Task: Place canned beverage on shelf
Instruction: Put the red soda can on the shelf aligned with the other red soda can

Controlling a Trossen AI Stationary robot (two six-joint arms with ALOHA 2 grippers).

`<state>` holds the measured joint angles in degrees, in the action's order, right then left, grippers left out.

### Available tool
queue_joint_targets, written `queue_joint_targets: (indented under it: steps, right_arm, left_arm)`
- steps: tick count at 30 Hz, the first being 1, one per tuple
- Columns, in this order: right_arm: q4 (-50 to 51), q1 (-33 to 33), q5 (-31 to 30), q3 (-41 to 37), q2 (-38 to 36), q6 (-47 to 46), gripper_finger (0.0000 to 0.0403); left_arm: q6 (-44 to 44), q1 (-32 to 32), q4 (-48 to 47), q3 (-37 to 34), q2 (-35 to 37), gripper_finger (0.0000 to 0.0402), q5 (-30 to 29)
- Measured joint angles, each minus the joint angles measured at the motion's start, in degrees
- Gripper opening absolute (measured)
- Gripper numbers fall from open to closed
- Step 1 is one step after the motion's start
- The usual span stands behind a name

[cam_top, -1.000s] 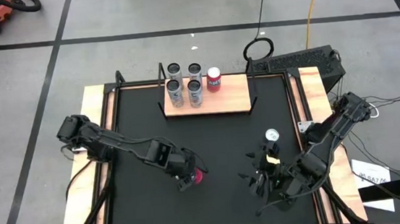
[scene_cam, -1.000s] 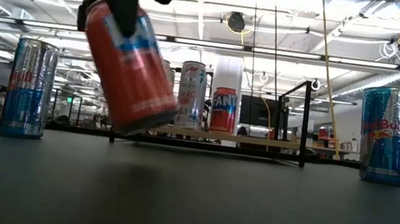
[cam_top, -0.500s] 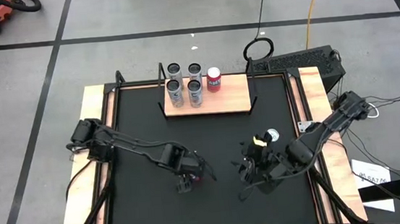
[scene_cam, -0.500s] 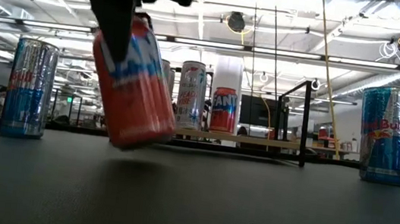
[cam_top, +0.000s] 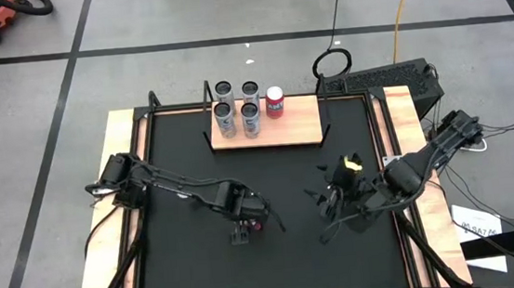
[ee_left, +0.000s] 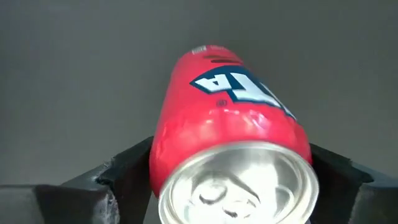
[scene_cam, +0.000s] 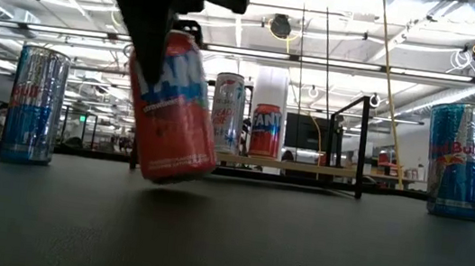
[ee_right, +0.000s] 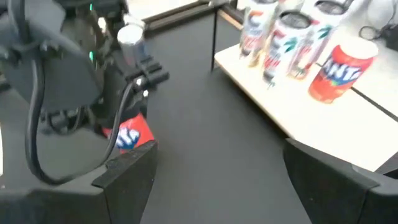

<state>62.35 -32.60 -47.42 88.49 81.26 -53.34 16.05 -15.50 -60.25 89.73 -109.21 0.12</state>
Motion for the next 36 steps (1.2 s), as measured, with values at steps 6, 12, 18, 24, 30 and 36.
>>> queue_joint_targets:
  steps: [6, 12, 18, 24, 30, 36]
  right_arm:
    - [0.18, 0.7, -0.88, 0.0, -2.51, -0.14, 0.0334]
    - [2.24, 0.7, -0.16, 0.0, -2.78, -2.85, 0.0334]
    - [-2.04, 2.89, 7.41, -3.18, -0.66, 1.61, 0.0334]
    - [-25.54, 7.79, 19.3, -10.87, -0.59, 14.04, 0.0334]
    - [-38.68, 13.12, 25.28, -13.88, 4.25, 24.92, 0.0334]
    - [-43.63, 15.41, 32.72, -13.94, 10.84, 34.79, 0.0334]
  left_arm:
    - [-0.18, 1.3, 1.64, 0.2, 0.14, 0.039, 0.7]
    - [0.13, 2.09, -2.03, 0.78, 1.64, 0.0385, 1.5]
    - [-0.38, 1.37, -3.33, 0.9, 8.71, 0.0384, -5.18]
    - [-3.6, 0.9, -3.08, 0.9, 16.93, 0.0384, -17.46]
    - [-2.66, 1.02, -0.91, 0.9, 24.54, 0.0384, -23.1]
    - [-1.12, 0.63, 2.53, 0.9, 29.45, 0.0384, -27.3]
